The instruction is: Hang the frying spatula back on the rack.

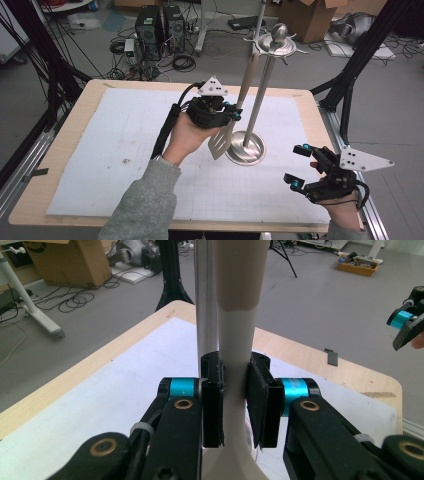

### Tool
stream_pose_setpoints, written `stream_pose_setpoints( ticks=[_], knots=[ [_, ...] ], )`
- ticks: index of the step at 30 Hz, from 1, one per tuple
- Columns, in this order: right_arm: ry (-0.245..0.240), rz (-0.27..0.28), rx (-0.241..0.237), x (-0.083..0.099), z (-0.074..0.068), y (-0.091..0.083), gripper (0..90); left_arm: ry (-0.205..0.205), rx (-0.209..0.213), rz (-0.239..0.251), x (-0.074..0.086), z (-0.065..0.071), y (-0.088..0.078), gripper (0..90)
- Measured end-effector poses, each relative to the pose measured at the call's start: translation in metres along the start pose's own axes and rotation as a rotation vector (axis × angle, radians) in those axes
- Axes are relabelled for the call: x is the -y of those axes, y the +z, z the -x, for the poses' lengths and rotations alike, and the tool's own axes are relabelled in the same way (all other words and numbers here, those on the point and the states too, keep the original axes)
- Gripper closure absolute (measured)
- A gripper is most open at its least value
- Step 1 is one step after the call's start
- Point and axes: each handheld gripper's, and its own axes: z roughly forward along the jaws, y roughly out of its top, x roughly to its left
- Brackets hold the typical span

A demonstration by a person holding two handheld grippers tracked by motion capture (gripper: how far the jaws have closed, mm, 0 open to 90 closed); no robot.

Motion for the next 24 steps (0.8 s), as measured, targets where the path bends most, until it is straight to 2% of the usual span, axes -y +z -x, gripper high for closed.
stream_pose_setpoints(
  ticks=[13,17,21,24],
  knots=[
    [-0.003,-0.004,0.0,0.0003,0.0002,0.0005,9.7,-0.001,-0.01,0.002,-0.001,0.0021,0.005,77.3],
    [-0.001,-0.005,0.001,0.0003,-0.0003,0.0002,9.7,0.038,-0.019,0.004,-0.0012,0.0046,0.0044,74.7],
    [0.0,-0.002,0.001,0.0002,-0.0005,-0.0006,9.7,0.062,-0.02,0.053,-0.0021,0.0072,0.0008,64.6],
    [-0.005,-0.004,0.003,0.0003,-0.0004,-0.0017,9.7,0.089,-0.022,0.056,-0.0021,0.0071,-0.0038,52.7]
  ],
)
